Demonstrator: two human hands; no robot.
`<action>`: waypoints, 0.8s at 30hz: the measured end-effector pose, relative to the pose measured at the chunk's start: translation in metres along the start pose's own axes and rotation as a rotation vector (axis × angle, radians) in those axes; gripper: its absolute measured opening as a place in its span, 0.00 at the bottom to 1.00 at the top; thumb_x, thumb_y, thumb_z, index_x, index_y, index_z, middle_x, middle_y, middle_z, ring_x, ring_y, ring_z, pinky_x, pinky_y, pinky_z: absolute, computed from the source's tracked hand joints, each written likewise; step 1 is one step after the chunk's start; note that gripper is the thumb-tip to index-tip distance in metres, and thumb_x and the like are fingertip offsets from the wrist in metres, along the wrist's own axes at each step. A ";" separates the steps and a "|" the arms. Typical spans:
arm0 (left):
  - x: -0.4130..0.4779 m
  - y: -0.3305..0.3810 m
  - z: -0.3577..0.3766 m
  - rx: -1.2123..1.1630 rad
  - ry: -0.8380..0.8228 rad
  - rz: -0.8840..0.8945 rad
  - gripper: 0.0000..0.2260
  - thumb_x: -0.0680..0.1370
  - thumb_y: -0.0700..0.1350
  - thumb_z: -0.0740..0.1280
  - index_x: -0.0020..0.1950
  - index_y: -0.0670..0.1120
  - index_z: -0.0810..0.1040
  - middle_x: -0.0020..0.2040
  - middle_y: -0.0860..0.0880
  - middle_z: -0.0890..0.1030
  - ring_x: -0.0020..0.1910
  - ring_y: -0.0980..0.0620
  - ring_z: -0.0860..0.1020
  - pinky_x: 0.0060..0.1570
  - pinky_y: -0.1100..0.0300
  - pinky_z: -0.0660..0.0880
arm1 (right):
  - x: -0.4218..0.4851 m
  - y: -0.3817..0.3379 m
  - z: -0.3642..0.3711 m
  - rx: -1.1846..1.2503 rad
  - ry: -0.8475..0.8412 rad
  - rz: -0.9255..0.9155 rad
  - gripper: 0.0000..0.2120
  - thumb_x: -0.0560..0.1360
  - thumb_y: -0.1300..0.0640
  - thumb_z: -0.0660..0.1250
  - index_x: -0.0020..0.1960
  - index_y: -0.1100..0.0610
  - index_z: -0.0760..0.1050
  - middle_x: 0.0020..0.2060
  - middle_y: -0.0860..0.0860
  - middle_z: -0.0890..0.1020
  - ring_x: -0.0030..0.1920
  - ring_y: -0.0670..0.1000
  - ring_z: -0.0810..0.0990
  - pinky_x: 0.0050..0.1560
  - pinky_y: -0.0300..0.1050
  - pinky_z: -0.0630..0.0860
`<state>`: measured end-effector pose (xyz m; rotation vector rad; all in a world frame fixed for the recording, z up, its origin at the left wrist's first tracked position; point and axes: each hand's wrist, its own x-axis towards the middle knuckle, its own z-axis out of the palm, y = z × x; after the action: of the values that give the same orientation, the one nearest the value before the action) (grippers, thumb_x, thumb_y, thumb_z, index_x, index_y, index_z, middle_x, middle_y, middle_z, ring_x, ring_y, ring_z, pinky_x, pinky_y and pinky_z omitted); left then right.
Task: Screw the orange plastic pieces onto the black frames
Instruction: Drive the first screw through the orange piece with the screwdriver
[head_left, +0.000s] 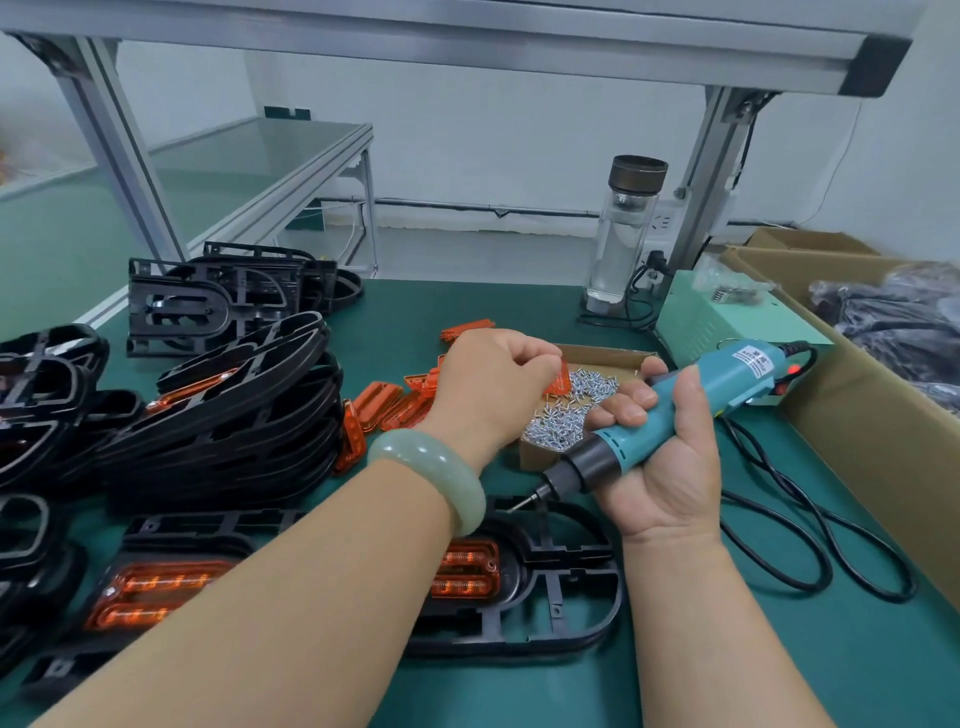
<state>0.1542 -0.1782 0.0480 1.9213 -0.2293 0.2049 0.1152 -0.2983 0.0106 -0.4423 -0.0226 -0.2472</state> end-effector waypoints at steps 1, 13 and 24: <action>-0.006 0.002 -0.005 -0.034 0.018 -0.005 0.10 0.73 0.41 0.69 0.35 0.54 0.79 0.27 0.60 0.77 0.26 0.66 0.73 0.30 0.74 0.70 | 0.000 0.000 0.001 0.003 -0.004 0.001 0.10 0.74 0.47 0.62 0.48 0.54 0.71 0.29 0.45 0.70 0.25 0.42 0.69 0.31 0.36 0.73; -0.073 -0.008 -0.067 -0.424 0.159 -0.082 0.12 0.75 0.38 0.67 0.40 0.55 0.84 0.33 0.51 0.82 0.32 0.57 0.79 0.32 0.67 0.74 | -0.016 0.004 0.014 0.014 -0.024 -0.055 0.08 0.74 0.48 0.62 0.47 0.53 0.71 0.29 0.44 0.70 0.26 0.41 0.70 0.32 0.35 0.73; -0.092 -0.025 -0.069 -0.552 0.261 -0.099 0.15 0.73 0.34 0.69 0.38 0.56 0.83 0.34 0.50 0.83 0.34 0.55 0.80 0.33 0.67 0.75 | -0.027 0.012 0.032 -0.021 0.123 -0.160 0.09 0.69 0.50 0.67 0.44 0.52 0.70 0.30 0.44 0.71 0.27 0.43 0.70 0.34 0.37 0.73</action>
<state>0.0692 -0.0995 0.0260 1.3378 -0.0097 0.2900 0.0929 -0.2681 0.0322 -0.4463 0.0656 -0.4318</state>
